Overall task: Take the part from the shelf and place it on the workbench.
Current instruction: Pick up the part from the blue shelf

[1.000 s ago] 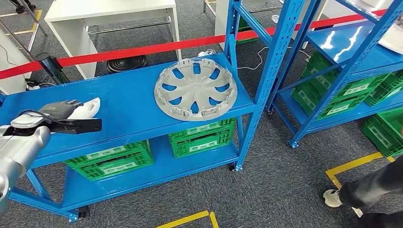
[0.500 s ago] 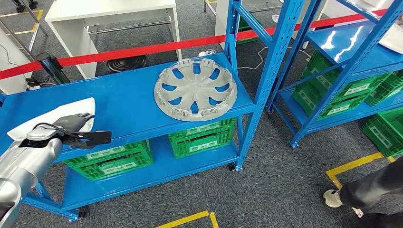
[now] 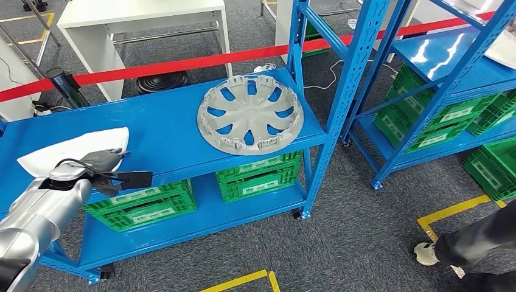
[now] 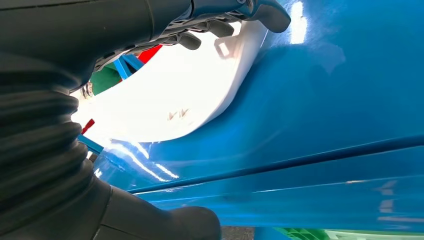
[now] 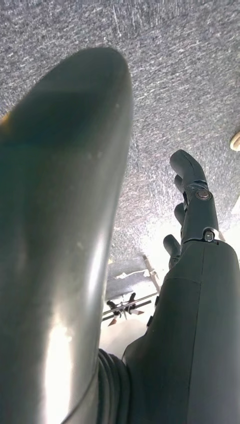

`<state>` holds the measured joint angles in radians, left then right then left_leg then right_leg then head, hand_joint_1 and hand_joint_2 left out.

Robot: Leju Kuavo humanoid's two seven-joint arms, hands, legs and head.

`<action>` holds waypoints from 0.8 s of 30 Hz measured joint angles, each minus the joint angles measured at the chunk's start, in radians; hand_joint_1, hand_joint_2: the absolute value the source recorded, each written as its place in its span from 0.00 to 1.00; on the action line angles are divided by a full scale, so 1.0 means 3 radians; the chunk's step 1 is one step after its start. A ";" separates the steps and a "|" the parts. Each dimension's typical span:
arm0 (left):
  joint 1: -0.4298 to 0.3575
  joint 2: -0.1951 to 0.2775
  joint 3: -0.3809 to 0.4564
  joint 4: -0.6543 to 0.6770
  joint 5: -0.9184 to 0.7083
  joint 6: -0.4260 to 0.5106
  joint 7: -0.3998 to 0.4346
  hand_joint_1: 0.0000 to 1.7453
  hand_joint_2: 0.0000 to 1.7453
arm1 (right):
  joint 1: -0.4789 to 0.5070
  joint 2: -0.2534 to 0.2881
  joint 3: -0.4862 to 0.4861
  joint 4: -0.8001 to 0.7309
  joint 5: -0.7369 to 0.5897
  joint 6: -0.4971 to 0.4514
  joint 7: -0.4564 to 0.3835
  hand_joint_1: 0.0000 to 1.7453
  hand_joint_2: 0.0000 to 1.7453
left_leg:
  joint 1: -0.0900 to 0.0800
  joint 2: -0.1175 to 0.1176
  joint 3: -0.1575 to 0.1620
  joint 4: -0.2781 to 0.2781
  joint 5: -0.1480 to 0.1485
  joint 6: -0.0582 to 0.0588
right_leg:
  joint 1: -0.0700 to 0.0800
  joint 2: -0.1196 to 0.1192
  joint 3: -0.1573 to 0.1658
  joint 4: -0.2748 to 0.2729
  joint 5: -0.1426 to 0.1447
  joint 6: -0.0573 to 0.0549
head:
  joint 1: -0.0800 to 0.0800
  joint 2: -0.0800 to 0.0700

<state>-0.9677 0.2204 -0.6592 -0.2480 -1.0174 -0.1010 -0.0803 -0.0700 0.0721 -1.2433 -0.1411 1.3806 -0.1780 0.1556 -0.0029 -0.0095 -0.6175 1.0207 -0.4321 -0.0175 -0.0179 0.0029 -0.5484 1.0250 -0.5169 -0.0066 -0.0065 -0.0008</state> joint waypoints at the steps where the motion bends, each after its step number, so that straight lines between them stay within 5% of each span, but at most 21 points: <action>1: -0.0002 -0.0003 0.0000 0.0000 0.0000 0.0000 0.0000 0.00 1.00 | 0.0000 0.0000 -0.0001 0.0000 0.0000 -0.0001 0.0000 0.00 0.00 | 0.0000 0.0000 0.0000 0.0000 0.0000 0.0000 | 0.0000 0.0000 0.0000 0.0000 0.0000 0.0000 | 0.0000 0.0000; 14: -0.0014 -0.0024 0.0000 -0.0001 -0.0009 0.0052 -0.0001 0.00 1.00 | 0.0002 0.0001 -0.0003 0.0000 -0.0003 -0.0007 0.0000 0.00 0.00 | 0.0000 0.0001 0.0001 0.0000 0.0000 0.0000 | 0.0001 0.0001 0.0000 0.0000 0.0000 0.0000 | 0.0000 0.0000; 24: -0.0105 -0.0020 0.0044 -0.0039 -0.0004 0.1055 -0.0002 0.00 1.00 | 0.0006 0.0017 -0.0017 0.0000 -0.0016 0.0021 0.0000 0.00 0.00 | 0.0000 0.0001 0.0001 0.0000 0.0000 0.0000 | 0.0001 0.0001 0.0001 0.0000 0.0000 0.0000 | 0.0000 0.0000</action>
<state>-0.9991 0.2144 -0.6460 -0.2598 -1.0184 0.2155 -0.0810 -0.0681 0.0773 -1.2483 -0.1411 1.3759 -0.1717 0.1556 -0.0029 -0.0093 -0.6173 1.0206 -0.4321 -0.0176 -0.0176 0.0031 -0.5481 1.0251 -0.5169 -0.0067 -0.0065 -0.0008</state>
